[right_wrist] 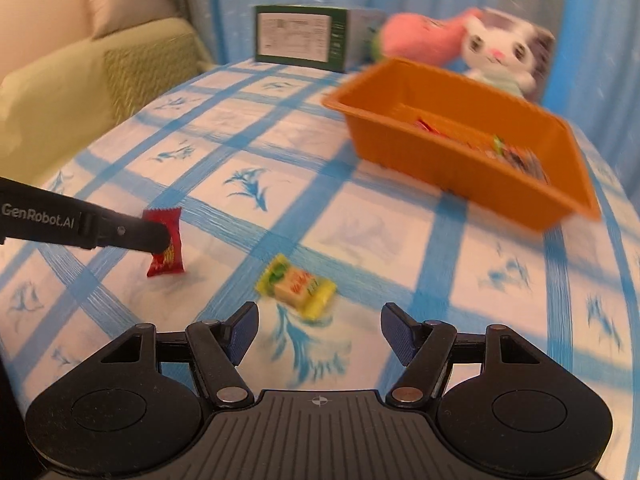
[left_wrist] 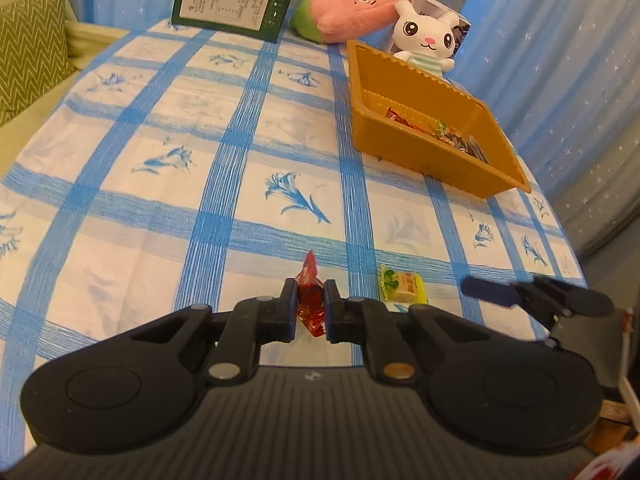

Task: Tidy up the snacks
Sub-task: 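Grasp the red candy with the left gripper while the right gripper grasps the yellow candy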

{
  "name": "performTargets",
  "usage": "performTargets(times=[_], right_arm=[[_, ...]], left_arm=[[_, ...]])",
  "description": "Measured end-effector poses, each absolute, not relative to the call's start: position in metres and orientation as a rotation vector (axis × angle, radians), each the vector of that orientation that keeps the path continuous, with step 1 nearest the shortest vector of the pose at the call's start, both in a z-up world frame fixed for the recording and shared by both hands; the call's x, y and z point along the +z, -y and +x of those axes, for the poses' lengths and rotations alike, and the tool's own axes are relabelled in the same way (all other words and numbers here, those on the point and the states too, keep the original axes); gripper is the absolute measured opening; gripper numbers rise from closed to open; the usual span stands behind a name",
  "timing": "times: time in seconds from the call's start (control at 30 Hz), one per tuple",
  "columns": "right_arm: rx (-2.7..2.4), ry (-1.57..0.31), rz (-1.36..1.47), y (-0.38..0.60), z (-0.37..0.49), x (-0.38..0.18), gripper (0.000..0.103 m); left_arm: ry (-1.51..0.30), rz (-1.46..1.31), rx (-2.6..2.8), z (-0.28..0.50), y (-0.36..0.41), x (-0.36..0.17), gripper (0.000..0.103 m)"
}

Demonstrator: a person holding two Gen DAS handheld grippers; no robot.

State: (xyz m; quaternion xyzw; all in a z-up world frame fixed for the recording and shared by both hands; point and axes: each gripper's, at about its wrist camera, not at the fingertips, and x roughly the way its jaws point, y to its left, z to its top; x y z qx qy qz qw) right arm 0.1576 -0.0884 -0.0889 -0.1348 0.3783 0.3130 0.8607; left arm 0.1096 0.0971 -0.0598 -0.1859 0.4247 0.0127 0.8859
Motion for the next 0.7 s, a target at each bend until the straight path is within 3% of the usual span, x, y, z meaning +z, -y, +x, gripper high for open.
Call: performTargets(times=[0.1,0.17,0.37,0.47,0.53,0.63,0.7], right_arm=[[0.679,-0.778,-0.327,0.080,0.167,-0.095,0.067],[0.690,-0.781,-0.347,0.075,0.173,-0.099,0.054],[0.739,-0.778,-0.344,0.070,0.183,-0.099,0.040],[0.751,-0.801,-0.318,0.069,0.182,-0.097,0.023],[0.730,-0.814,-0.301,0.069,0.181,-0.097,0.021],[0.683,-0.833,-0.246,0.075,0.180,-0.095,0.021],[0.642,-0.837,-0.219,0.082,0.178,-0.094,0.021]], left_arm=[[-0.881,-0.437,0.009,0.109,-0.103,-0.064,0.011],[-0.879,-0.465,0.002,0.110,-0.108,-0.065,0.011],[-0.865,-0.441,0.015,0.115,-0.111,-0.067,0.012],[-0.876,-0.393,0.032,0.120,-0.106,-0.070,0.012],[-0.877,-0.375,0.037,0.121,-0.103,-0.073,0.013],[-0.878,-0.328,0.045,0.123,-0.095,-0.077,0.020],[-0.876,-0.293,0.058,0.125,-0.090,-0.079,0.034]])
